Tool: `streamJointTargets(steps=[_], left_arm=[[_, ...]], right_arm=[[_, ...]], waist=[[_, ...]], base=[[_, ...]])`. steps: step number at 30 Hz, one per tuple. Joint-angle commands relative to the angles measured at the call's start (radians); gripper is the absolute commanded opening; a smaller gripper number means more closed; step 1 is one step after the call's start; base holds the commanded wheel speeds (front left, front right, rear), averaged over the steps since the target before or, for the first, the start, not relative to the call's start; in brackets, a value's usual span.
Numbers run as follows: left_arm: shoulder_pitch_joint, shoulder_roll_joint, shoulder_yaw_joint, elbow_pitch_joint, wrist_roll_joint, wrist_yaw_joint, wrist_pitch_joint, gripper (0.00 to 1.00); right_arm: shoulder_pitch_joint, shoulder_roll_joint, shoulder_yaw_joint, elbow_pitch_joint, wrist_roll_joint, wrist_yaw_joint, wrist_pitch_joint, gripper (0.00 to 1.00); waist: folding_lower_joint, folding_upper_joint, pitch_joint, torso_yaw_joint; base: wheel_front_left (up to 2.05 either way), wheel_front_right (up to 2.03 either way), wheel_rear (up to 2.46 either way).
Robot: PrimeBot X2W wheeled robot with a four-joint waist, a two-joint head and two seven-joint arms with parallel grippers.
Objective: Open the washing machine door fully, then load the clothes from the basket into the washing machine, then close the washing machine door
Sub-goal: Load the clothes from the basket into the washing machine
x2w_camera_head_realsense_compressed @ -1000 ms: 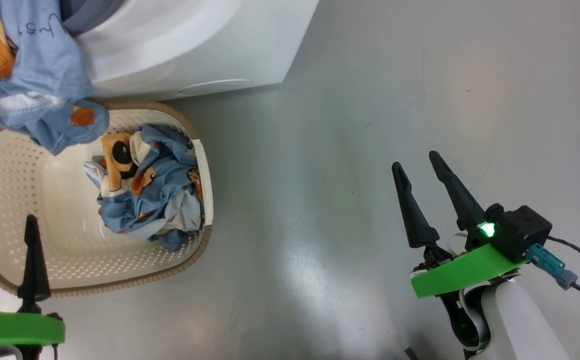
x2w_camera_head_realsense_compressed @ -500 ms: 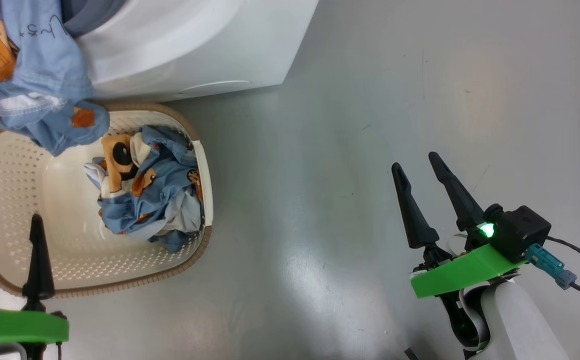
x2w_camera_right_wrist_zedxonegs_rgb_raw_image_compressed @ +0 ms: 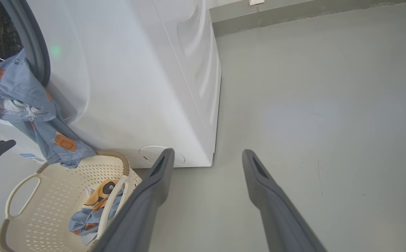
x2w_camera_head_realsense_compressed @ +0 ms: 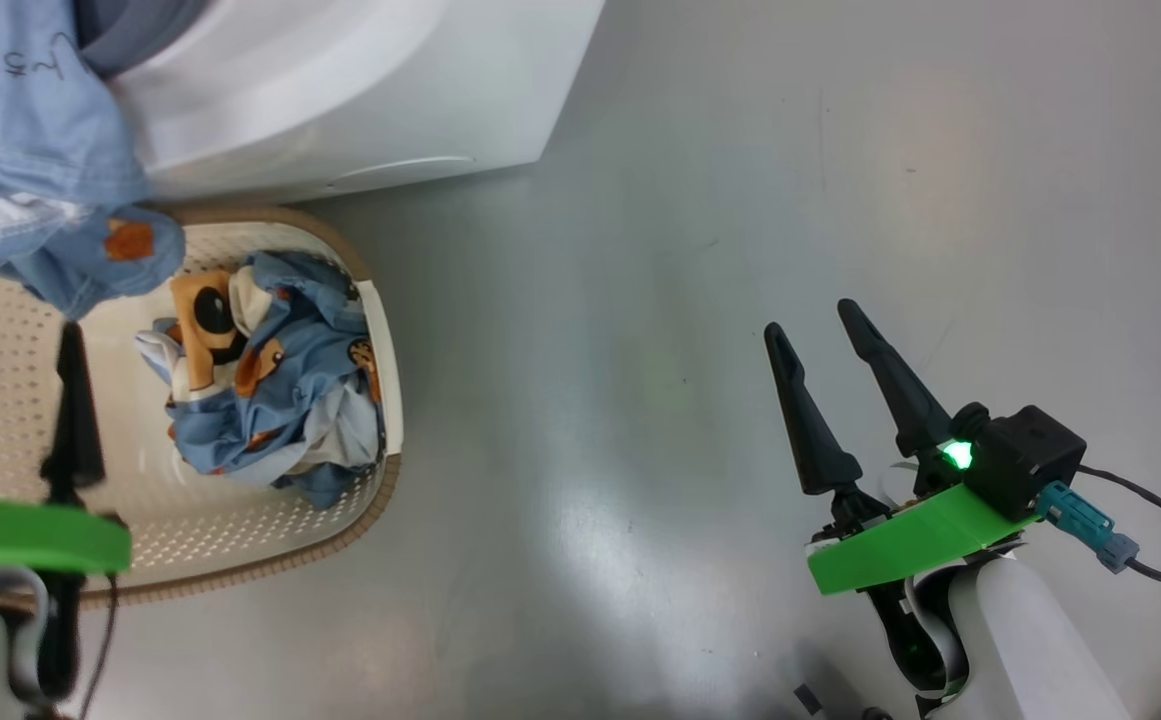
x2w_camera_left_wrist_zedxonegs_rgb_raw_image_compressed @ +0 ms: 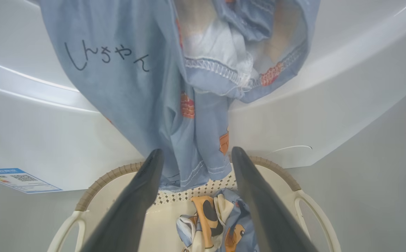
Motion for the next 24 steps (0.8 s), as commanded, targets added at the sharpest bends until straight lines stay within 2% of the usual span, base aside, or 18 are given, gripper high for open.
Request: streamJointTargets(steps=[1,8,24], left_arm=[[-0.019,0.042,0.029,-0.001,-0.005,-0.005,-0.002,1.0],[-0.132,0.056,0.015,0.094,-0.042,-0.015,-0.003,1.0],[-0.246,0.058,0.012,0.228,-0.099,-0.023,-0.007,1.0]], right_arm=[[0.011,0.002,0.025,-0.021,0.002,0.002,-0.005,1.0],[0.014,0.002,0.03,-0.025,0.008,0.002,-0.005,1.0],[0.019,0.002,0.035,-0.03,0.019,0.002,-0.005,1.0]], waist=[[0.0,-0.0001,0.006,-0.006],[0.0,-0.0001,0.023,-0.022],[0.0,-0.0001,0.041,-0.038]], base=[[0.0,0.0,0.0],[0.0,0.0,0.0],[0.0,0.0,0.0]])
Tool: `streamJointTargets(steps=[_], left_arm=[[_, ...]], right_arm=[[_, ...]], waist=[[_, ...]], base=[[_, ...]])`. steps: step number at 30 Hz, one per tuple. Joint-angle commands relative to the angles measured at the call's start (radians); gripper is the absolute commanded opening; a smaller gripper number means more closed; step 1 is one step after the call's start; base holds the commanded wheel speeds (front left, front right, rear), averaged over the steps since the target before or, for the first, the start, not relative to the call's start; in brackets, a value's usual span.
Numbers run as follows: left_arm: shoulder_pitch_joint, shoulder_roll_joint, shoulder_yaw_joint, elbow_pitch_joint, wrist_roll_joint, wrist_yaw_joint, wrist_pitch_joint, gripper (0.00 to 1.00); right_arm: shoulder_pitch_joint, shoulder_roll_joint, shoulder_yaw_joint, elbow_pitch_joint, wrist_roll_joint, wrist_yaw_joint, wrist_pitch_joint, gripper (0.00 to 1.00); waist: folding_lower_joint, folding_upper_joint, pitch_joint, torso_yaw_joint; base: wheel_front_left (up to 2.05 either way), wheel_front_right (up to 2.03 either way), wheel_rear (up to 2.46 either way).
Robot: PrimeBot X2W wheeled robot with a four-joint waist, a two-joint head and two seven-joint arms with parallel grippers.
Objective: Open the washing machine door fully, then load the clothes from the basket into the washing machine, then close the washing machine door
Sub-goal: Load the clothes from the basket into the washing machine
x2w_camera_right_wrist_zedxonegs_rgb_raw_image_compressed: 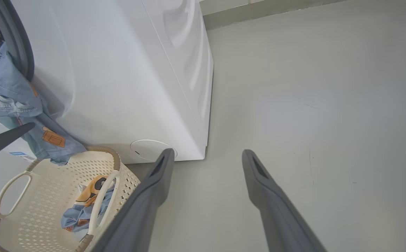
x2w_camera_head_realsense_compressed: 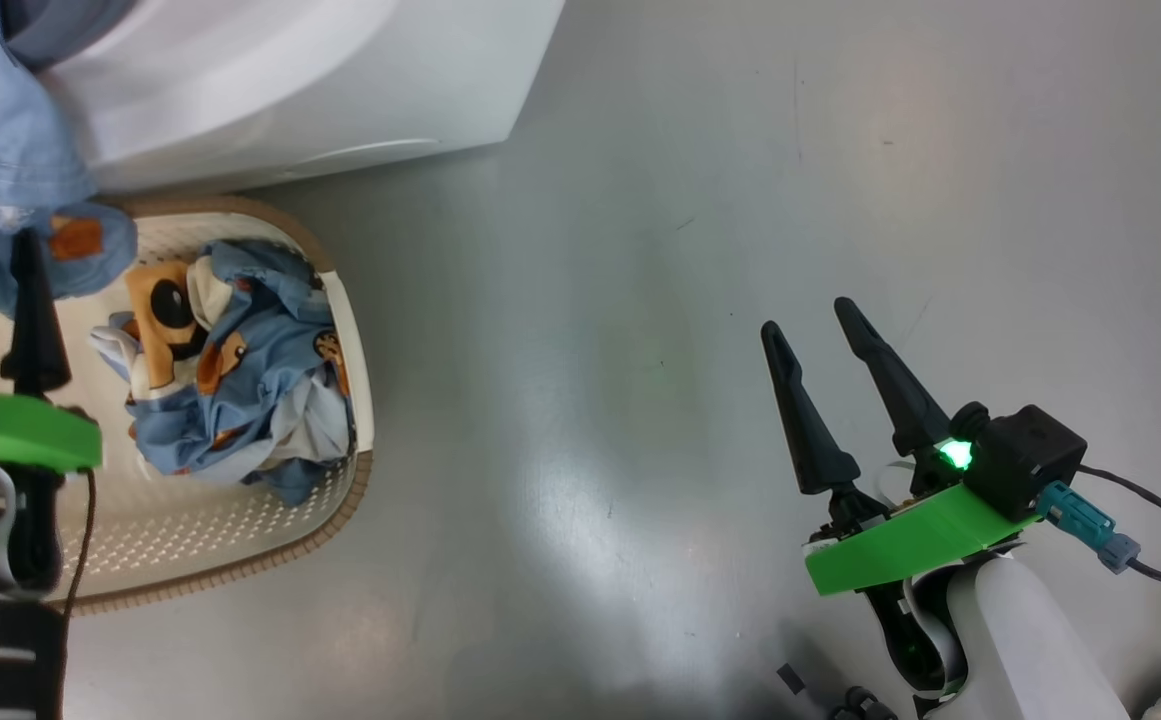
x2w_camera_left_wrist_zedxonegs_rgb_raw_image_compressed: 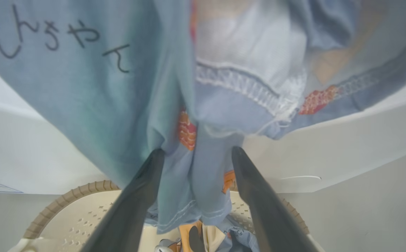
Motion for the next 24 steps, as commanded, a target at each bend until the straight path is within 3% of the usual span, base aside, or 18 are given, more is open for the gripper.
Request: streamJointTargets(steps=[1,7,8,9,10,11,18,24], left_arm=[[-0.01,0.04,0.03,-0.006,-0.012,-0.006,-0.006,1.0],[-0.088,0.049,0.026,0.007,-0.043,-0.009,-0.006,1.0],[-0.095,0.048,0.021,0.005,-0.046,-0.009,-0.006,0.96],[-0.099,0.047,0.01,0.007,-0.053,-0.009,-0.006,0.68],[-0.103,0.05,-0.011,0.0,-0.061,-0.01,-0.006,0.31],[-0.104,0.053,-0.024,-0.002,-0.072,-0.01,-0.006,0.0],[-0.085,0.075,-0.09,-0.051,-0.135,-0.01,-0.006,0.0],[-0.033,0.088,-0.147,-0.179,-0.152,-0.01,-0.006,0.0]], right_arm=[[0.02,0.002,0.026,-0.022,0.008,0.002,-0.005,1.0],[0.02,0.002,0.034,-0.024,0.015,0.002,-0.005,1.0],[0.02,0.002,0.035,-0.023,0.016,0.002,-0.005,1.0],[0.019,0.002,0.037,-0.022,0.017,0.002,-0.005,1.0],[0.018,0.002,0.038,-0.021,0.017,0.002,-0.005,1.0],[0.016,0.002,0.038,-0.02,0.018,0.002,-0.005,1.0],[0.013,0.002,0.031,-0.015,0.017,0.002,-0.005,1.0],[0.009,0.002,0.03,-0.009,0.017,0.002,-0.005,1.0]], waist=[[0.0,-0.0001,0.004,-0.003],[0.0,-0.0001,0.021,-0.008],[0.0,-0.0001,0.022,-0.008],[0.0,-0.0001,0.024,-0.009],[0.0,-0.0001,0.025,-0.009],[0.0,-0.0001,0.025,-0.008],[0.0,-0.0001,0.023,0.001],[0.0,-0.0001,0.012,0.016]], base=[[0.0,0.0,0.0],[0.0,0.0,0.0],[0.0,0.0,0.0],[0.0,0.0,0.0],[0.0,0.0,0.0],[0.0,0.0,0.0],[0.0,0.0,0.0],[0.0,0.0,0.0]])
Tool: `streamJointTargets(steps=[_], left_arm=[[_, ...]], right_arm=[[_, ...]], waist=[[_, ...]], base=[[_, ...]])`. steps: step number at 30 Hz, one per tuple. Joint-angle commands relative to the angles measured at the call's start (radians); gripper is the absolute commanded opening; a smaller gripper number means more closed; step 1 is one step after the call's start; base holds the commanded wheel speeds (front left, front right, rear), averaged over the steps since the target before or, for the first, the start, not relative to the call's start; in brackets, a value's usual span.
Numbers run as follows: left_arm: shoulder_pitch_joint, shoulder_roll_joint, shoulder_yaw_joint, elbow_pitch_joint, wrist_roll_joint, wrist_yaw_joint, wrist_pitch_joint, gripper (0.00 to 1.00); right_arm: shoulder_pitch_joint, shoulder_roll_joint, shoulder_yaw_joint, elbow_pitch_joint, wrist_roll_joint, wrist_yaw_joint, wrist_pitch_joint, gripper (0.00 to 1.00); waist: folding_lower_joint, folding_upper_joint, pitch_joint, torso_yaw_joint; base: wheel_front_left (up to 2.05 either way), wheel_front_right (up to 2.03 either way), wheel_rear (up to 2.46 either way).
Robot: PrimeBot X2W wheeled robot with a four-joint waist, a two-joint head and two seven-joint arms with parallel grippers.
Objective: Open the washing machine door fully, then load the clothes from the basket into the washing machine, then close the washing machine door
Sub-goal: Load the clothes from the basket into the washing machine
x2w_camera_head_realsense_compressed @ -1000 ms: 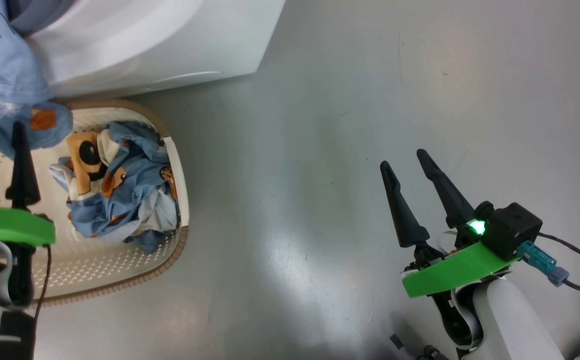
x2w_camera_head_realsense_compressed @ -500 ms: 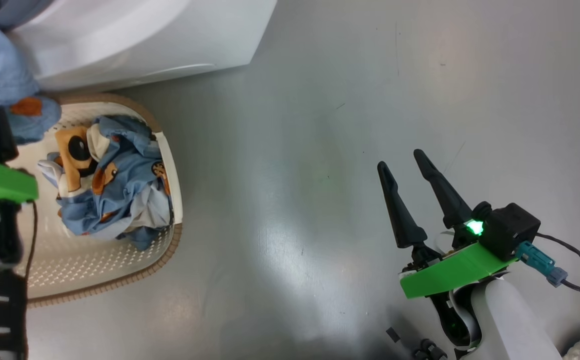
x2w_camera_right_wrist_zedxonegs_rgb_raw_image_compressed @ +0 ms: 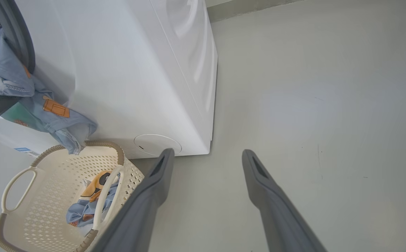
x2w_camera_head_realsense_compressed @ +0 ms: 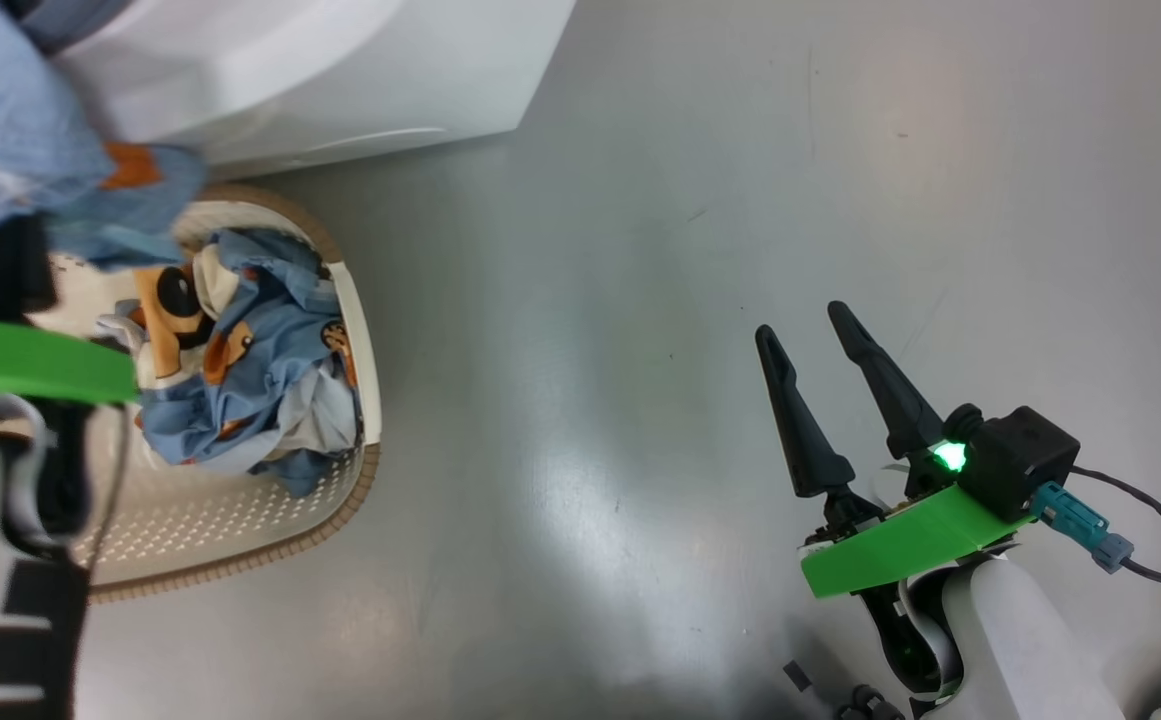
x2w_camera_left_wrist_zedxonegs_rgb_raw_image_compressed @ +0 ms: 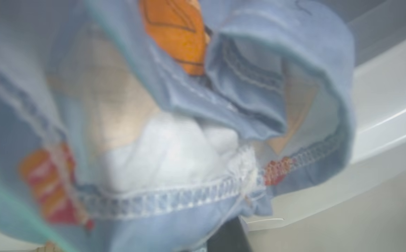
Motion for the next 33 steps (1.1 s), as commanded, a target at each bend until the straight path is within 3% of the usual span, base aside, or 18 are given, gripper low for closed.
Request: streamJointTargets(steps=[1,7,12,22,33], left_arm=[[0.042,0.044,-0.004,-0.058,-0.014,-0.002,-0.006,0.0],[0.072,0.061,-0.035,-0.233,-0.056,-0.002,-0.006,0.0],[0.057,0.084,0.011,-0.3,0.021,0.0,-0.006,0.0],[-0.067,0.163,0.033,-0.226,0.121,0.042,0.017,0.0],[-0.276,0.236,0.005,-0.08,0.163,0.037,0.09,0.0]], right_arm=[[0.009,0.002,0.022,-0.014,0.009,0.002,-0.005,1.0],[0.009,0.002,0.021,-0.006,0.013,0.002,-0.005,1.0],[0.007,0.002,0.022,0.003,0.016,0.002,-0.005,1.0],[0.01,0.002,0.024,0.001,0.024,0.002,-0.005,1.0],[0.011,0.002,0.03,-0.005,0.034,0.002,-0.005,1.0]], waist=[[0.0,0.0,-0.006,0.006],[0.0,0.0,-0.019,0.023],[0.0,0.0,-0.028,0.026],[0.0,0.0,-0.028,0.009],[0.0,0.0,-0.01,-0.01]], base=[[0.0,0.0,0.0],[0.0,0.0,0.0],[0.0,0.0,0.0],[0.0,0.0,0.0],[0.0,0.0,0.0]])
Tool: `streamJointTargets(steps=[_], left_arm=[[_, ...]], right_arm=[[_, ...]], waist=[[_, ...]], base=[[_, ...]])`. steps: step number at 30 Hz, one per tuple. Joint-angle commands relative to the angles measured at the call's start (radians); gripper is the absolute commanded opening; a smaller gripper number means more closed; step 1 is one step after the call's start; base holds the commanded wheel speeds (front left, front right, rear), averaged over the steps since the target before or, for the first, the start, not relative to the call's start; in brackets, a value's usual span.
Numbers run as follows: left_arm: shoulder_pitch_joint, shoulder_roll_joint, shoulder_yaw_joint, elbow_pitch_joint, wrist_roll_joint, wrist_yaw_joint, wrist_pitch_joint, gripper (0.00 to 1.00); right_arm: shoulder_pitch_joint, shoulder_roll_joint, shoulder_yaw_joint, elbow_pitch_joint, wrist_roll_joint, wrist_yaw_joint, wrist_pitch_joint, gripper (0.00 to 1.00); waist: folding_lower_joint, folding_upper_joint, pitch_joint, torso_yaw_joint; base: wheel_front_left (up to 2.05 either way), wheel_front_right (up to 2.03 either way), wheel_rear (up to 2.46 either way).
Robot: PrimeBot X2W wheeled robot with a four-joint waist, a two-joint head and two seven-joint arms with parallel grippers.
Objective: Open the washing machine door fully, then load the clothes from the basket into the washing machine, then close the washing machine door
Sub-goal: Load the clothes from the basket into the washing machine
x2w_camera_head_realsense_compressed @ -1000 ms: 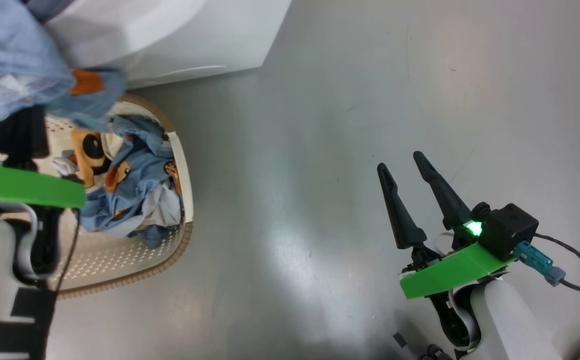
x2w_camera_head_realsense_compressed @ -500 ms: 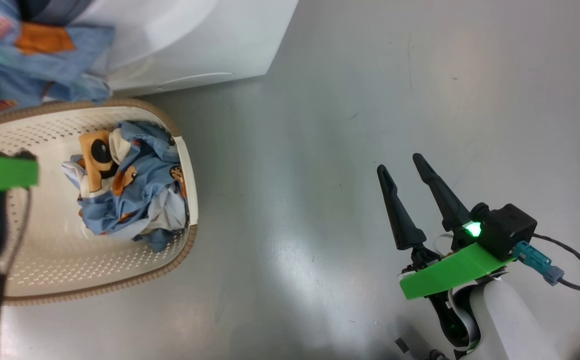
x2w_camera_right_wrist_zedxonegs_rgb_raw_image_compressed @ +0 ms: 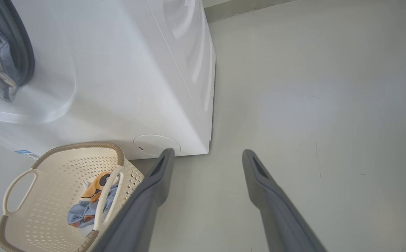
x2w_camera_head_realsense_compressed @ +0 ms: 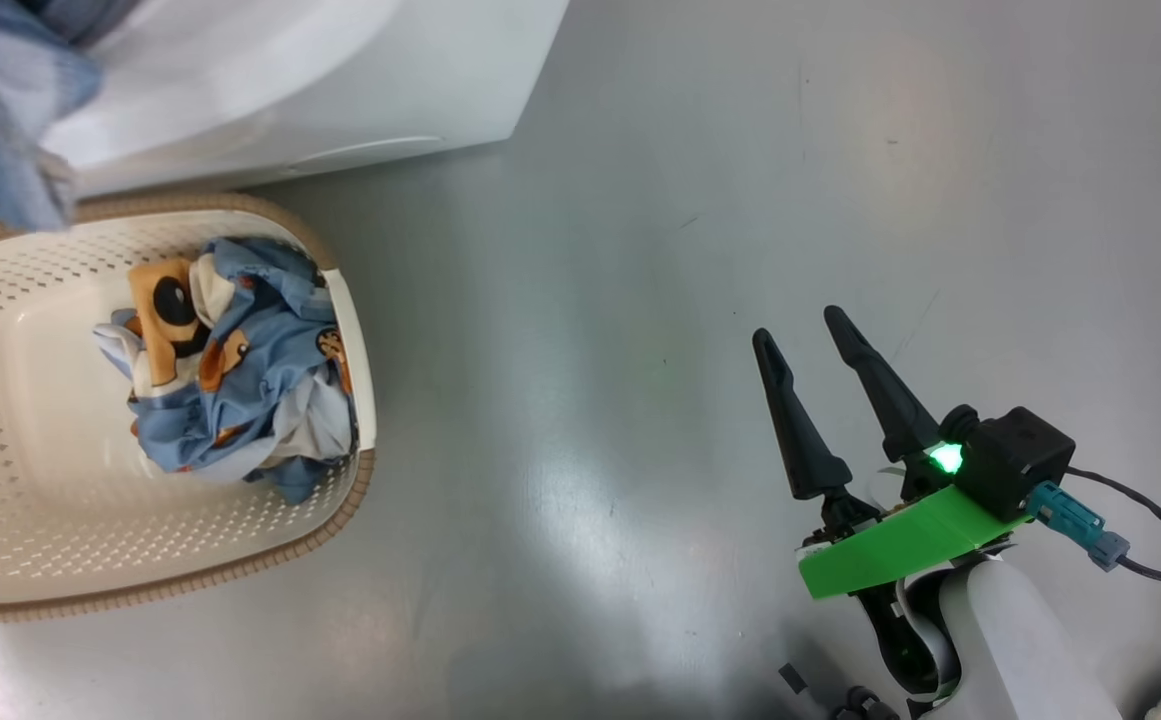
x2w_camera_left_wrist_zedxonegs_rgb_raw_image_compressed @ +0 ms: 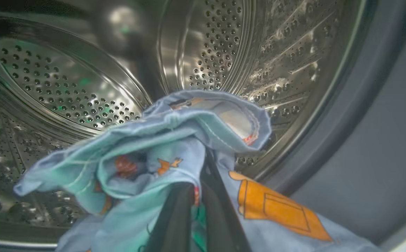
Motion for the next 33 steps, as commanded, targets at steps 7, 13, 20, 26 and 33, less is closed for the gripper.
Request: streamJointTargets(steps=[7,13,20,26,33], left_arm=[[-0.143,0.071,0.008,0.114,0.014,-0.006,0.026,0.0],[-0.237,0.068,-0.002,0.216,0.008,-0.01,0.027,0.0],[-0.33,0.084,-0.023,0.309,0.013,-0.017,0.029,0.0],[-0.419,0.1,-0.052,0.364,0.01,-0.027,0.053,0.0],[-0.504,0.092,-0.09,0.418,0.027,-0.031,0.0,0.0]], right_arm=[[0.02,0.002,0.023,-0.026,0.019,0.002,-0.005,1.0],[0.029,0.002,0.022,-0.031,0.021,0.002,-0.005,1.0],[0.041,0.002,0.03,-0.034,0.031,0.002,-0.005,1.0],[0.049,0.002,0.041,-0.039,0.036,0.002,-0.005,1.0],[0.068,0.002,0.058,-0.038,0.04,0.002,-0.005,1.0]], waist=[[0.0,-0.0001,0.014,-0.01],[0.0,-0.0001,0.032,-0.014],[0.0,-0.0001,0.061,-0.022],[0.0,-0.0001,0.092,-0.031],[0.0,-0.0001,0.094,-0.038]], base=[[0.0,0.0,0.0],[0.0,0.0,0.0],[0.0,0.0,0.0],[0.0,0.0,0.0],[0.0,0.0,0.0]])
